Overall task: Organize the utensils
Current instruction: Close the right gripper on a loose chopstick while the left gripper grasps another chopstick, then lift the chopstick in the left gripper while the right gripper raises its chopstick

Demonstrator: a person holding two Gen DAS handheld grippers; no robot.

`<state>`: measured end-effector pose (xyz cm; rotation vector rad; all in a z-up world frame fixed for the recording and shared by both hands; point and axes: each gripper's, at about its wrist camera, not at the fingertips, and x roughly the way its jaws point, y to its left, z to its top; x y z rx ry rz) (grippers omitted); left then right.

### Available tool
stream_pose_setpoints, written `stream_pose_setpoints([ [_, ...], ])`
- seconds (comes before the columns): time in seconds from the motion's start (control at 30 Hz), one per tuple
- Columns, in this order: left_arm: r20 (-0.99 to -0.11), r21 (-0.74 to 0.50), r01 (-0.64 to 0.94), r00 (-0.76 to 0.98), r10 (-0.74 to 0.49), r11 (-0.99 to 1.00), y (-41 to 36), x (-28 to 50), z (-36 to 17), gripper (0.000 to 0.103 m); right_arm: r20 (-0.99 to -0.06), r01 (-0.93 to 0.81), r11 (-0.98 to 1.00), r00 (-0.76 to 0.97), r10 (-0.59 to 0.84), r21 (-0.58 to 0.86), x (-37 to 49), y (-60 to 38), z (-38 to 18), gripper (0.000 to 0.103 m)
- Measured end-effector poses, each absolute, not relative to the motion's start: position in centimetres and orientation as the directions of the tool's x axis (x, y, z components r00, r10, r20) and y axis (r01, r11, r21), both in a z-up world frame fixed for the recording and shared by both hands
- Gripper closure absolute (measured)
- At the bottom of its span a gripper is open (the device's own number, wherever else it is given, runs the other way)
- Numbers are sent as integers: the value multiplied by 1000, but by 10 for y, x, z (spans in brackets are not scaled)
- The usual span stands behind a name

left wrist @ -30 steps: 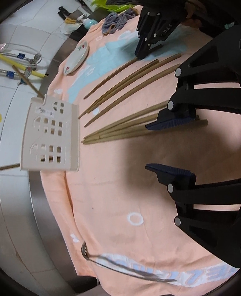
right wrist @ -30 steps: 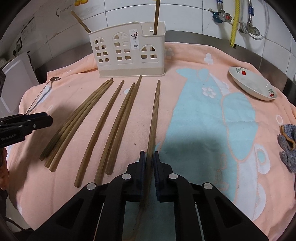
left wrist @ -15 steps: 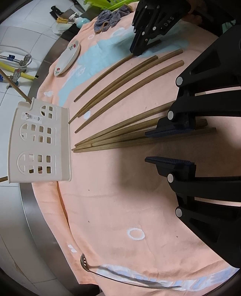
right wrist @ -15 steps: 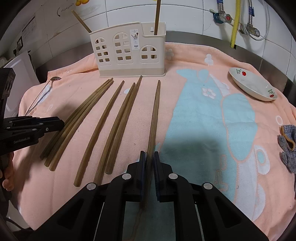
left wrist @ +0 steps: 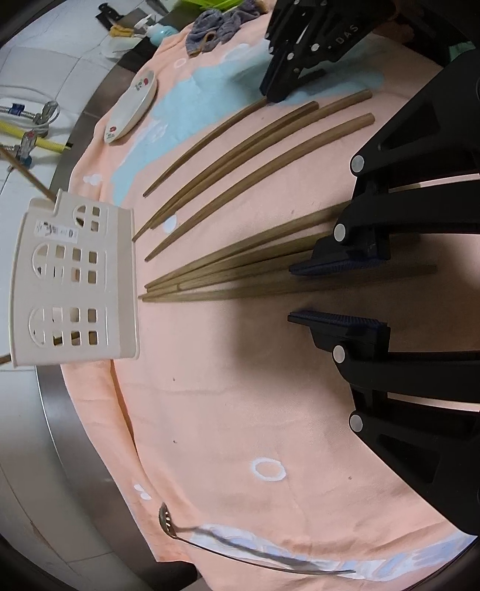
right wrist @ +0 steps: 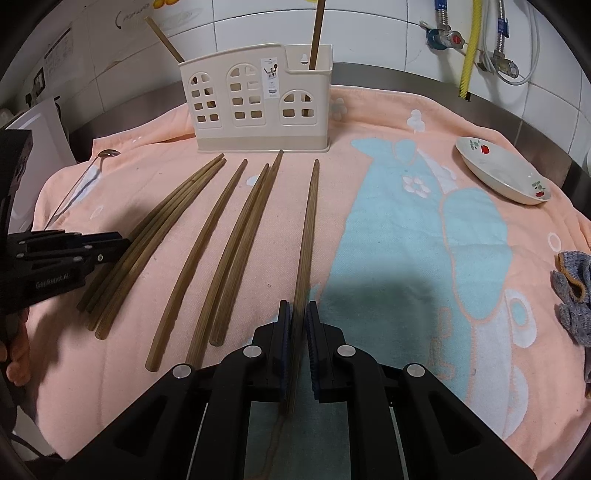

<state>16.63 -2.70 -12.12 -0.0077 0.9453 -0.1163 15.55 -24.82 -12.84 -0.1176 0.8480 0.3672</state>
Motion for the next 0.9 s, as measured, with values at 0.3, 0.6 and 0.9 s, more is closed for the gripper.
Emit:
stream_pose_setpoints([
  [0.3,-802,-71,107,585,-121,992,-26,165,-123,85,-739,-352,935,616,274,53,155,-250,-130,95],
  [0.6,-802,-84,101,583,-127,991,-22,166,-117,96,-711,-348,936,647,276,47,148,-255,-119,96],
  [0.9,-741,-94,118,655,-149,989,-13,151,-79,97,-632,-379,925,712,306,21,139,-257,-75,96],
])
